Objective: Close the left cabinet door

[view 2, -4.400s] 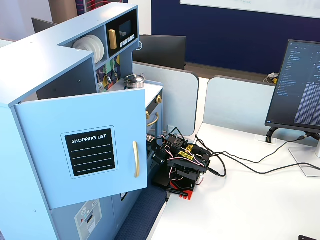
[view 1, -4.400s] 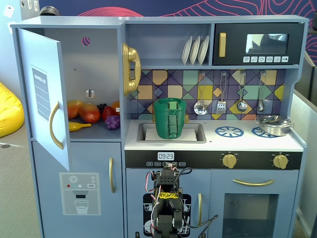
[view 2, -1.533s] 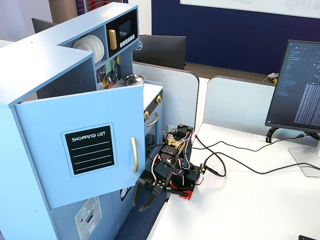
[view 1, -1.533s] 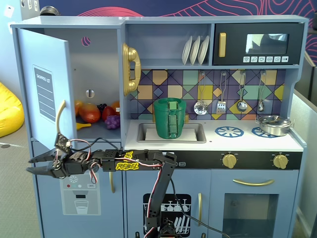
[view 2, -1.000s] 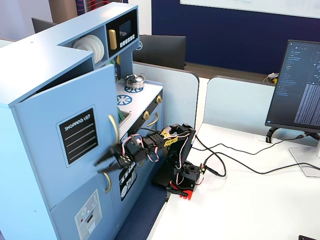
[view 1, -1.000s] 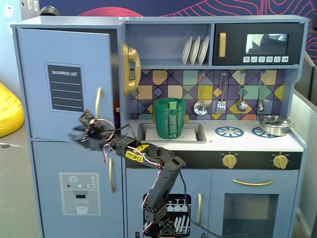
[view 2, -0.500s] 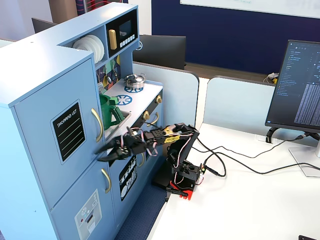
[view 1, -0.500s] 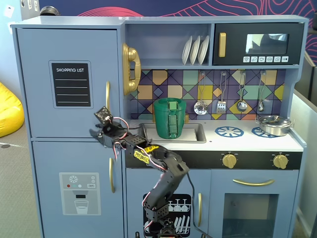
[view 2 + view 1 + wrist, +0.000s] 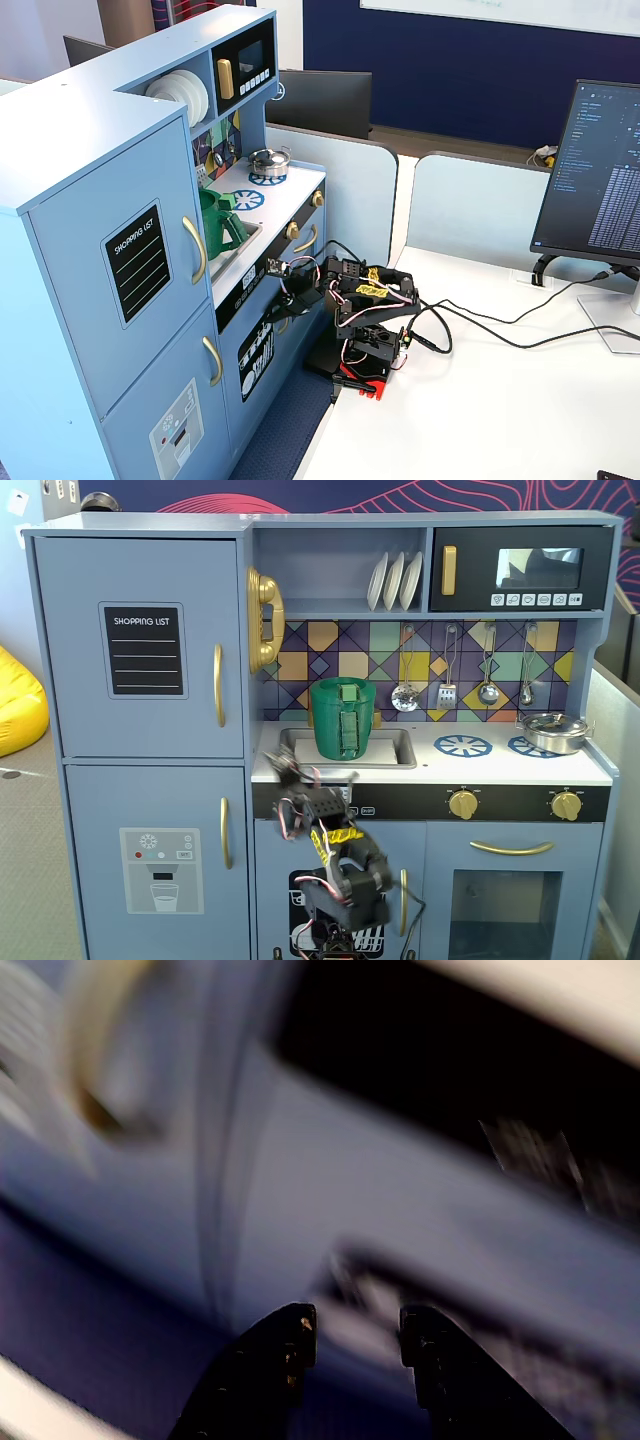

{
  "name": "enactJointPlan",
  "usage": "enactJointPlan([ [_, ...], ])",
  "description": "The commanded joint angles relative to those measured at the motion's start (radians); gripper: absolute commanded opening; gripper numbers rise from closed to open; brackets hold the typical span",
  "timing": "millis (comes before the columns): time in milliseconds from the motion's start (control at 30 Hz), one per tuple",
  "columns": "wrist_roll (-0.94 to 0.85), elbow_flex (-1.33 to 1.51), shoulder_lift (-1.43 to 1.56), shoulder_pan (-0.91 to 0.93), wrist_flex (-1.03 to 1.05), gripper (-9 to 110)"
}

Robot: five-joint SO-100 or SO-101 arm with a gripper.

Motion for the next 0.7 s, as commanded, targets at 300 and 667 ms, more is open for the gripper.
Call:
enactJointPlan([
  [300,0.146,0.314,0.268,0.296,0.477,0],
  [667,0.322,0.331,0.278,0.284,0.584,0],
])
